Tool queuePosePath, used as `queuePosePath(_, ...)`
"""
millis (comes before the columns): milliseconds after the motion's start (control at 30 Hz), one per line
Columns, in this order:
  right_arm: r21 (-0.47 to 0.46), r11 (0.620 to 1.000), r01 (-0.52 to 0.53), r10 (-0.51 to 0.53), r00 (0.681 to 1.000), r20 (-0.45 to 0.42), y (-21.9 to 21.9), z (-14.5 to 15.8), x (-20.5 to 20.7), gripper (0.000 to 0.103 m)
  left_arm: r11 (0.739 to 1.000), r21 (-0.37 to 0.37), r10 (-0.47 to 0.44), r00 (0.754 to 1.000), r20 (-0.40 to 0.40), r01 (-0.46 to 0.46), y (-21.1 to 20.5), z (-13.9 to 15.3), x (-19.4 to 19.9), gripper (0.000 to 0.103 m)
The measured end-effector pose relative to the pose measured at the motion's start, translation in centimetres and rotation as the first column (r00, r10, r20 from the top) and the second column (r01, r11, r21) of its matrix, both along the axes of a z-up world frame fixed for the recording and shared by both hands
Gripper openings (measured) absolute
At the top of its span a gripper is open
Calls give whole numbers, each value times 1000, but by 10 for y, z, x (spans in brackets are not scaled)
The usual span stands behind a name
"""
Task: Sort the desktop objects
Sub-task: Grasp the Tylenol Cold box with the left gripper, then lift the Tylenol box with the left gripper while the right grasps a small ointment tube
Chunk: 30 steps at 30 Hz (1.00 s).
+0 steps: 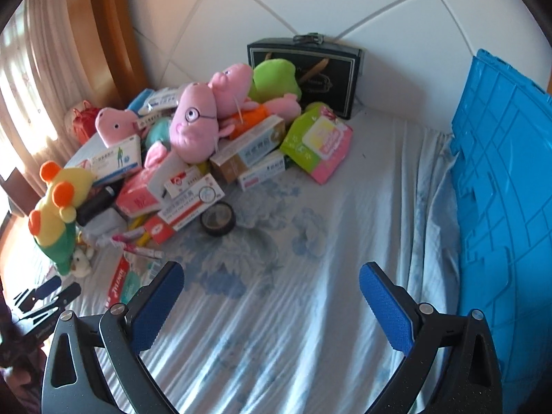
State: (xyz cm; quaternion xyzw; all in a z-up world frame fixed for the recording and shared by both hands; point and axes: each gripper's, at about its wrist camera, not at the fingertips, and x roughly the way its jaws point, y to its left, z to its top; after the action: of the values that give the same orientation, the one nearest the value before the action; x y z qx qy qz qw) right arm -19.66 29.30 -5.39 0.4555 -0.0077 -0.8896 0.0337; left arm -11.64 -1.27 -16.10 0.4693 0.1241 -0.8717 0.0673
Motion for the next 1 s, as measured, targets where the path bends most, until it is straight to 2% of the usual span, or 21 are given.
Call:
queuePosePath(133,26,999,23,-25,998,66,10,-21,5,103,998,24,-67,996,56,65,20,-20,-24,57)
queuePosePath(267,42,998,53,-58,991,122,24,-38,13,103,996,26,-94,986,136,91,32,-44,-46,57)
queuePosePath(300,45,997,61,-67,989,134,28,-42,14,103,996,23,-89,984,153,86,34,-50,-50,61)
queuePosePath(333,48,997,67,-73,987,144,31,-45,15,103,996,-15,-82,988,128,85,37,-49,-52,62)
queuePosePath(433,52,996,74,-82,982,171,36,-53,15,103,994,-19,-103,984,145,107,45,-55,-61,71)
queuePosePath(500,51,997,59,-68,980,188,32,-59,12,103,994,-21,-104,980,169,109,47,-61,-65,71)
queuePosePath(533,47,998,45,-53,980,193,28,-61,10,103,995,-12,-97,983,157,100,46,-62,-63,71)
queuePosePath(633,20,999,-38,33,979,201,5,-69,1,103,998,8,-57,989,136,56,37,-61,-51,71)
queuePosePath(733,-32,986,-165,168,968,188,-30,-76,-12,103,1000,4,23,994,110,-24,16,-53,-29,71)
queuePosePath(833,-65,947,-314,321,929,185,-77,-86,-26,103,993,-23,114,989,89,-113,-11,-44,-8,71)
queuePosePath(933,-50,890,-454,455,872,181,-126,-96,-39,103,979,-53,200,977,75,-196,-34,-41,7,71)
queuePosePath(1000,-39,857,-514,512,838,188,-153,-105,-49,100,974,-35,226,971,73,-224,-43,-43,11,71)
